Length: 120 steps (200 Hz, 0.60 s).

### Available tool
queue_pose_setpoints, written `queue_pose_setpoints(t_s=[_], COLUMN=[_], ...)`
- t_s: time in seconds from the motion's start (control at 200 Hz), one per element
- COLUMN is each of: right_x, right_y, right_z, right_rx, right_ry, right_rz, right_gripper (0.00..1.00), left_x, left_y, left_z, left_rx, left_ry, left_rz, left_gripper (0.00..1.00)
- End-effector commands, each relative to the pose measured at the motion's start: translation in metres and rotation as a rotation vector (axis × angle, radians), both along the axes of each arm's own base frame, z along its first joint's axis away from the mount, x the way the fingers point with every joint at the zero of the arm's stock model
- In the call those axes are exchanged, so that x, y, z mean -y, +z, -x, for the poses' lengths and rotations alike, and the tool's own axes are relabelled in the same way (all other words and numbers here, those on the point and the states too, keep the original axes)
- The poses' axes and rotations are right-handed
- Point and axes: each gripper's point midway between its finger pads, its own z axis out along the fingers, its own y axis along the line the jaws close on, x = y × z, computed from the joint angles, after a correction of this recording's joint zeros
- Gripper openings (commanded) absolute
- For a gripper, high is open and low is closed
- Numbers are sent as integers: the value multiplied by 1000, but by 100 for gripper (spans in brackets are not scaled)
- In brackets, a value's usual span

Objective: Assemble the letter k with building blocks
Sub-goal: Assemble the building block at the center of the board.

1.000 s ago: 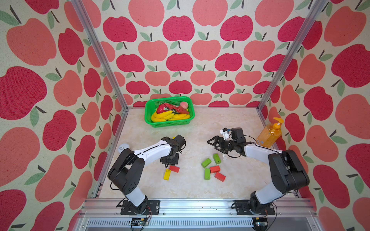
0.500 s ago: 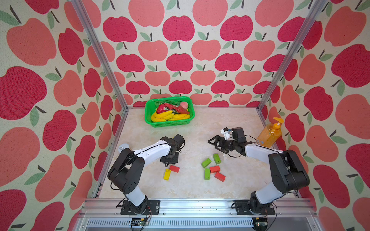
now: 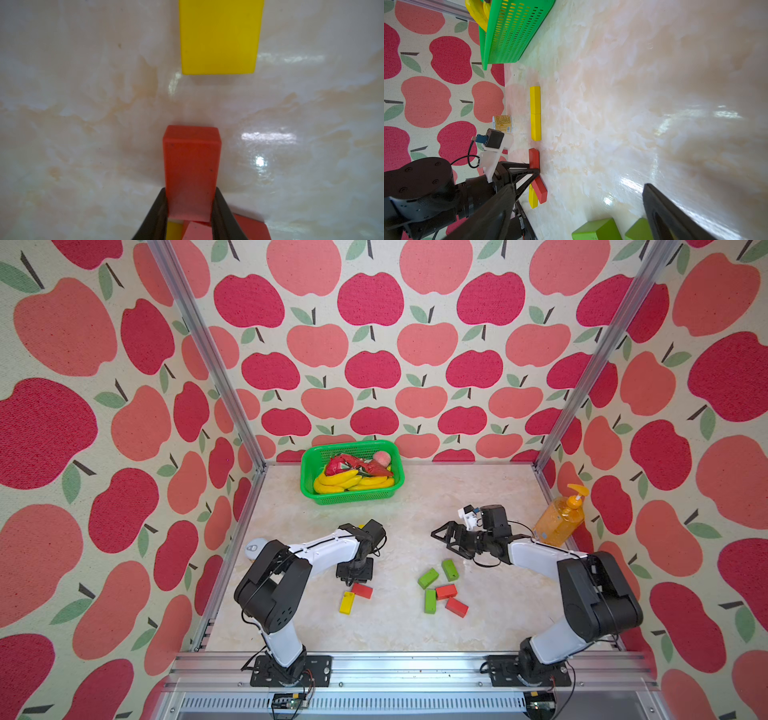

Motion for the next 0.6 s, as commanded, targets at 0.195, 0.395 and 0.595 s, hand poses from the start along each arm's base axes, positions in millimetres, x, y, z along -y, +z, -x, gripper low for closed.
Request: queue_pose_setpoints(t_s=[0.195, 0.395, 0.595], right_x=[0, 0, 0], right_y=[12, 9, 8], right_z=[-3, -4, -4], right_rx=[26, 17, 15], right_ry=[-3, -2, -3], right_rz=[-27, -27, -24], right_gripper=[99, 99, 99], left_x=[4, 8, 13], left_y=[6, 1, -2], left_z=[-6, -7, -11], left_rx=[22, 14, 2], left_ry=[9, 9, 3], left_rz=[2, 12, 17], left_gripper=[29, 30, 31])
